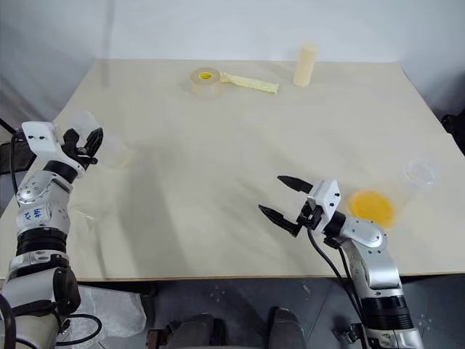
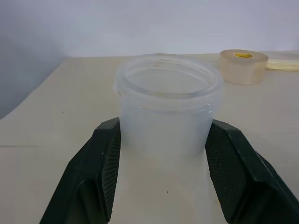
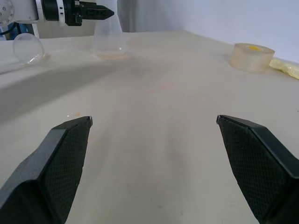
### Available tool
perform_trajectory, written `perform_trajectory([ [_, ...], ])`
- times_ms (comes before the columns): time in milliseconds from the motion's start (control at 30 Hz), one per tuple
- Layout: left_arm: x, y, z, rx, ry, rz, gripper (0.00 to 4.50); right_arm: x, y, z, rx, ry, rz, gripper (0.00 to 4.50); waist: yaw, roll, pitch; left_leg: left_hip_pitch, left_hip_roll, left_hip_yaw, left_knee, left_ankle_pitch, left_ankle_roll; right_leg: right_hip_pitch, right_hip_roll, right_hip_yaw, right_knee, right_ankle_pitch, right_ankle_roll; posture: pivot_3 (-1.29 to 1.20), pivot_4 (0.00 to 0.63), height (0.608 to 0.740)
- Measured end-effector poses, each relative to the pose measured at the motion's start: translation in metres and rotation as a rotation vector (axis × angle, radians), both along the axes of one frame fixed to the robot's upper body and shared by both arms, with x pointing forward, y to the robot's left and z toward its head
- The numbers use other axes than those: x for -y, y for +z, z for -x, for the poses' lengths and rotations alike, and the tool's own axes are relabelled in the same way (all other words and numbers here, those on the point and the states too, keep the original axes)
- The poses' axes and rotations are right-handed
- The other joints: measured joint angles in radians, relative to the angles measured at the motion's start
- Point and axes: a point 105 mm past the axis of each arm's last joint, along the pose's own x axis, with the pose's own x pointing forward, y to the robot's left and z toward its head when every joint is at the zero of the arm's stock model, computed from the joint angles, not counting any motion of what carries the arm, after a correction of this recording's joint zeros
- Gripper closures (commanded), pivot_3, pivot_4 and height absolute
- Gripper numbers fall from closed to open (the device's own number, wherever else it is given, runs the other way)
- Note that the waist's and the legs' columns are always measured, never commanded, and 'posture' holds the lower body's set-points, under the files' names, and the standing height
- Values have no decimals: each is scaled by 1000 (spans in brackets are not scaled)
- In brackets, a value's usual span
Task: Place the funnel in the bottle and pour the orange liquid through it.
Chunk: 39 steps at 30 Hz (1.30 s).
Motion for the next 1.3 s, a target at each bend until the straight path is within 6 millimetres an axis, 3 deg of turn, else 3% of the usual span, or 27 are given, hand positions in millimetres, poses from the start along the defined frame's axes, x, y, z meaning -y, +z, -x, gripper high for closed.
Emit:
perform_trajectory([
  [100,9,3,-1,-1,-61,-20,2170,-1,4,-2,12,1,0,0,1,0,0,0,0,0,1,0,0,0,0,0,0,0,0,0,150,740],
  [167,27,13,0,18,-157,-35,2170,1,6,-3,20,-1,5,0,2,-1,1,-1,0,-1,2,0,0,0,0,0,0,0,0,0,150,740],
  [267,85,40,9,101,-434,-102,2170,6,7,-3,9,0,26,0,8,-1,1,-5,2,-3,5,0,0,0,-1,0,1,0,0,0,150,740],
  [333,114,47,15,116,-570,-147,2170,8,10,-1,3,7,28,0,6,-1,1,-5,-1,-4,5,0,0,0,-1,1,0,0,1,0,150,740],
  [567,190,33,26,48,-892,-142,2170,18,11,20,-54,24,25,0,7,-2,1,-5,0,-3,6,0,0,0,1,0,0,0,1,0,150,740],
  [767,248,20,36,-15,-1089,-141,2170,24,11,25,-44,-33,15,0,25,-2,1,-5,0,-1,6,0,0,0,1,1,-1,0,1,0,150,740],
  [1133,282,-3,39,-76,-1200,-190,2170,26,6,30,-38,-97,0,0,27,-2,1,-5,0,1,7,0,1,0,1,1,-1,0,1,0,150,740],
  [1300,284,-13,38,-110,-1201,-220,510,26,5,31,-23,-105,2,0,27,-2,1,-5,0,1,7,0,1,0,0,1,-1,0,1,0,150,740],
])
